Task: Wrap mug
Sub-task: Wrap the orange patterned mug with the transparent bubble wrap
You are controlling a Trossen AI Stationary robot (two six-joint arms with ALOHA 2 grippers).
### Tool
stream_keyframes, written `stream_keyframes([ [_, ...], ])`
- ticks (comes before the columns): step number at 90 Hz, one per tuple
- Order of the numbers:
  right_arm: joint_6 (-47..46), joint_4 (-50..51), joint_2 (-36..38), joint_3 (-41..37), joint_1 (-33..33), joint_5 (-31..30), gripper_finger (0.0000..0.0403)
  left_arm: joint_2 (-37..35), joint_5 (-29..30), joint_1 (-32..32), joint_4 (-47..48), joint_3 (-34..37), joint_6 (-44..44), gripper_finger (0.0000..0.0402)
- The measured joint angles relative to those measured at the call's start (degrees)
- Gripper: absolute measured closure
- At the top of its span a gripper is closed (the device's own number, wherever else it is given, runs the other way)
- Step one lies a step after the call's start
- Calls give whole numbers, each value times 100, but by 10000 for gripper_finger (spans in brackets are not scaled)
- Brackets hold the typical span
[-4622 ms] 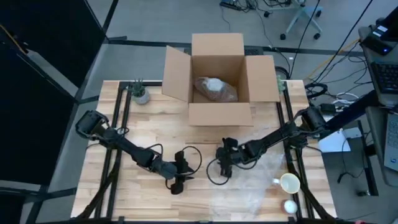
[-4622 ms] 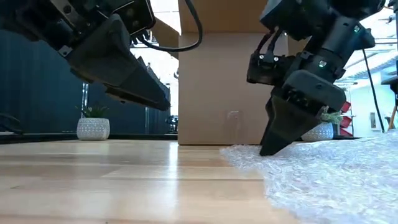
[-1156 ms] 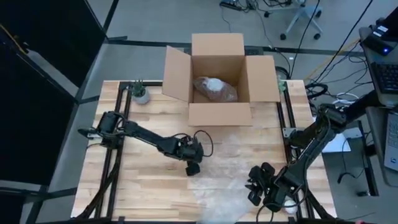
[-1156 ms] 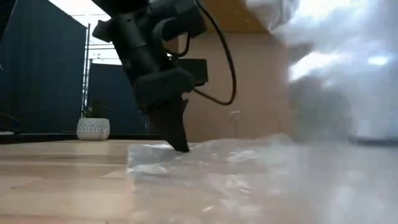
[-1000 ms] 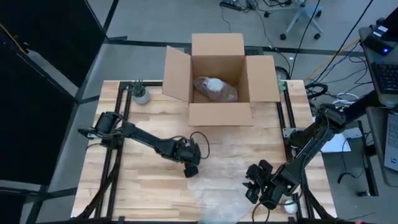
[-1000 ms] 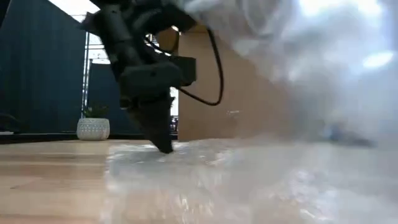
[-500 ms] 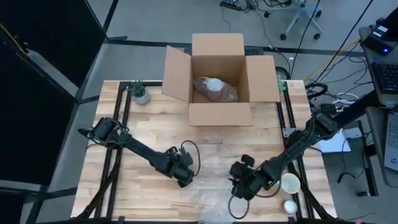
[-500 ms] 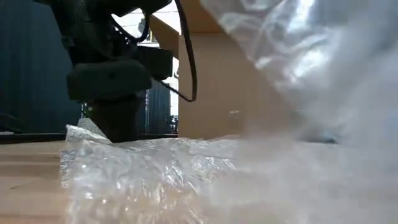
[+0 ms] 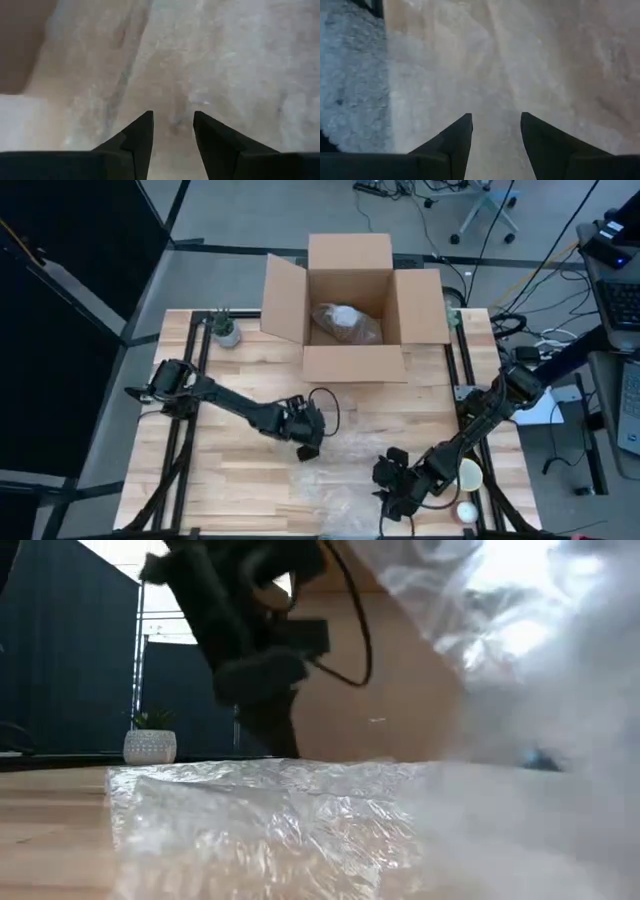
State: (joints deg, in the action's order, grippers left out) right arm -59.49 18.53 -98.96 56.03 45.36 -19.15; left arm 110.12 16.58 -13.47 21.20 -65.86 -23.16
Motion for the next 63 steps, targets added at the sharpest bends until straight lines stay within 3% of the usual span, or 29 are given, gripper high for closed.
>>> stream_keyframes([
  [14, -350, 387, -293, 0, 153, 7, 248, 88, -132, 73, -53, 207, -62, 272],
  [35, -714, 1405, -370, 16, 179, -80, 248, 70, -156, -189, 51, 507, -942, 272],
  [63, -427, 2713, -349, 41, -240, -228, 248, 51, -133, -710, 227, 528, -1834, 272],
])
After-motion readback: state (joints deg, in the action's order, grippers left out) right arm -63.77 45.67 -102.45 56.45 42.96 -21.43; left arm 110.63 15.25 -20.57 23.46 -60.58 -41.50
